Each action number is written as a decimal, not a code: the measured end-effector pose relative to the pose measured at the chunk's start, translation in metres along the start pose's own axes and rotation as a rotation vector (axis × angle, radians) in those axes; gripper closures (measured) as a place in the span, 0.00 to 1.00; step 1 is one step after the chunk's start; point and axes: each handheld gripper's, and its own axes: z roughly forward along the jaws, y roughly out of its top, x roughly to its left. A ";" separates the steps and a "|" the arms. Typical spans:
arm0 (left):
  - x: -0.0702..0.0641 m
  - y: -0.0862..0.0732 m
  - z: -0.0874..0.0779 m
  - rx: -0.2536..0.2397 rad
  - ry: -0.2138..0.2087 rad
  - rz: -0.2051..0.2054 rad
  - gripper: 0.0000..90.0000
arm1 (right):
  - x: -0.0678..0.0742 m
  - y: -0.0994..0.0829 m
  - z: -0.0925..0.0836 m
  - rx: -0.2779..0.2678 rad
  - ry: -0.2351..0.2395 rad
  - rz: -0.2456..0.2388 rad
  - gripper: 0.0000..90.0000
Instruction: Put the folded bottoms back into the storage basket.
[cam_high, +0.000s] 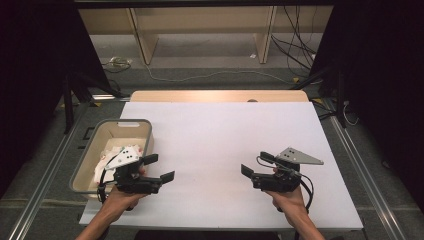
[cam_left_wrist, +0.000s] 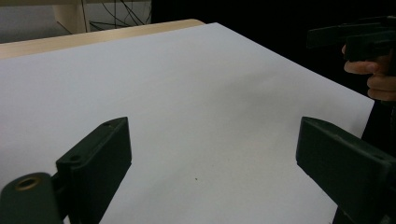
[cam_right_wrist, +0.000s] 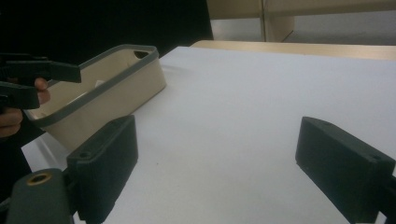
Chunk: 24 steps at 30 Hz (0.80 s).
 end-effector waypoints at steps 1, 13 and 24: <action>0.000 0.000 0.000 -0.001 -0.001 0.002 0.11 | 0.000 -0.001 0.000 -0.001 -0.002 -0.001 0.15; -0.002 -0.002 0.000 0.010 -0.006 0.013 0.11 | 0.004 -0.007 -0.007 -0.001 -0.014 -0.026 0.15; -0.006 -0.005 0.001 0.015 -0.019 0.027 0.10 | 0.007 -0.014 -0.012 0.011 -0.029 -0.047 0.15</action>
